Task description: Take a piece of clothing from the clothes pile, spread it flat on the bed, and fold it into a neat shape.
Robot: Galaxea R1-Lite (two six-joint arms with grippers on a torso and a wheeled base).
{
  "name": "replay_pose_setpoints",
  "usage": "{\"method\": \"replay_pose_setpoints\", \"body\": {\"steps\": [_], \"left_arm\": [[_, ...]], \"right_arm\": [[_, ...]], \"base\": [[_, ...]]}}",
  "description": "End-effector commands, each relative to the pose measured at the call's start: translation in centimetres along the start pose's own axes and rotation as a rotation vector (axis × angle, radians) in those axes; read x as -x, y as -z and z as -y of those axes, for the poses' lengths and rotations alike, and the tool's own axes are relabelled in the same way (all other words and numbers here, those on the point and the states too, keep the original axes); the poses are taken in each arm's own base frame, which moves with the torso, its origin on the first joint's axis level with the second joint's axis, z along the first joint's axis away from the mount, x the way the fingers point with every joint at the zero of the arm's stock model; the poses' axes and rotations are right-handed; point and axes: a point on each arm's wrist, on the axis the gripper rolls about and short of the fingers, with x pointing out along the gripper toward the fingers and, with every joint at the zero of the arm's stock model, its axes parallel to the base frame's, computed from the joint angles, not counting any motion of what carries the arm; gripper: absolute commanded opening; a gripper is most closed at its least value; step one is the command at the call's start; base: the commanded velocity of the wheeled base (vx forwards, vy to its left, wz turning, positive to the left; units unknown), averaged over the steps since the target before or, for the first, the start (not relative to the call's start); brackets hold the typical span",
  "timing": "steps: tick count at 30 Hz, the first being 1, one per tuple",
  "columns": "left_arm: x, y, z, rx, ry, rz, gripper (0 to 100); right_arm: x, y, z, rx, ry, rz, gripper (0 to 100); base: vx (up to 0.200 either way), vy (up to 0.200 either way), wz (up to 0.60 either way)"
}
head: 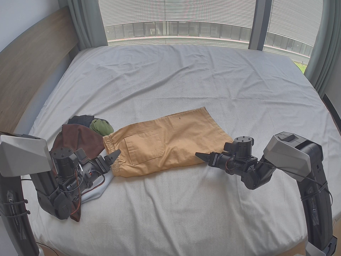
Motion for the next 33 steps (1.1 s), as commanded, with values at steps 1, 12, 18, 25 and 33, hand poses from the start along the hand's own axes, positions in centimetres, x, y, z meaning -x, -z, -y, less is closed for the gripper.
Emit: {"method": "replay_pose_setpoints", "body": {"steps": [1,12,18,25,33], "left_arm": [[-0.1,0.1,-0.1,0.001,-0.004,-0.004,100],[-0.1,0.1,-0.2,0.001,-0.004,-0.004,100],[-0.1,0.1,-0.1,0.001,-0.003,-0.003,100],[-0.1,0.2,-0.1,0.001,-0.002,-0.005,100],[-0.1,0.1,-0.1,0.001,-0.004,-0.004,100]], "right_arm": [[-1.3,1.1,0.2,-0.023,-0.006,-0.009,100],[-2.4,-0.1,-0.5,-0.078,-0.048,0.05,100],[-2.8,0.1,-0.4,-0.077,-0.052,0.054,100],[-3.0,0.3,-0.3,-0.077,-0.036,0.06,100],[-3.0,0.3,-0.5,-0.07,-0.047,0.079,0]], "base": [[0.0,0.0,0.0],[0.0,0.0,0.0],[0.0,0.0,0.0],[0.0,0.0,0.0],[0.0,0.0,0.0]]}}
